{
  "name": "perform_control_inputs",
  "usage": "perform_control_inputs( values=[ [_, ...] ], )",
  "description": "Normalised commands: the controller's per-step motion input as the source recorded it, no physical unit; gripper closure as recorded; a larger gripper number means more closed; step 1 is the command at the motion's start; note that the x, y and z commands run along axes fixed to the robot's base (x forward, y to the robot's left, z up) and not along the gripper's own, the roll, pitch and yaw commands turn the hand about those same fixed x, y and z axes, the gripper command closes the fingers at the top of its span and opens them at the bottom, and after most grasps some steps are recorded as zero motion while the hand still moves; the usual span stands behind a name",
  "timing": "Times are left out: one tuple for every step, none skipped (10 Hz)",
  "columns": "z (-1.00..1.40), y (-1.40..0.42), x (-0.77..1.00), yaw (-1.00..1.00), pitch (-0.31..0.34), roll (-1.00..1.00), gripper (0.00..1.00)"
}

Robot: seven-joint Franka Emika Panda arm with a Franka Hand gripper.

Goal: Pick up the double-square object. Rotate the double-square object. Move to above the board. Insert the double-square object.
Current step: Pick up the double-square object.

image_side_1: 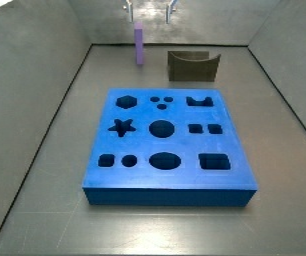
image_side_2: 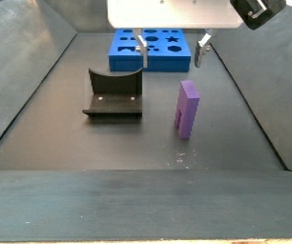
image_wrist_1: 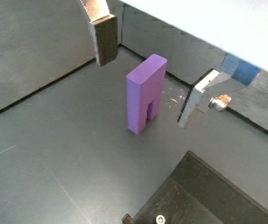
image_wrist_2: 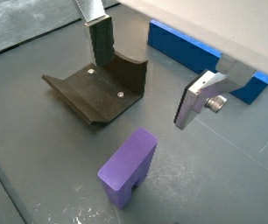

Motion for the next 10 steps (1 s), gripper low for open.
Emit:
perform_control_inputs(
  values=[
    [-0.27, 0.37, -0.23, 0.00, -0.214, -0.01, 0.00],
    [-0.35, 0.45, -0.25, 0.00, -0.231, 0.00, 0.00],
    [-0.39, 0.47, -0.16, 0.00, -0.191, 0.01, 0.00],
    [-0.45, 0.38, 0.00, 0.01, -0.146, 0.00, 0.00],
    [-0.45, 0.26, 0.08, 0.00, -0.034, -0.12, 0.00],
    [-0.57, 0.23, 0.10, 0.00, -0.080, -0.01, 0.00],
    [-0.73, 0.13, 0.00, 0.00, -0.231, 0.03, 0.00],
    [0.00, 0.00, 0.00, 0.00, 0.000, 0.02, 0.00],
    [0.00, 0.00, 0.00, 0.00, 0.000, 0.00, 1.00],
    [0.00, 0.00, 0.00, 0.00, 0.000, 0.00, 1.00]
  ],
)
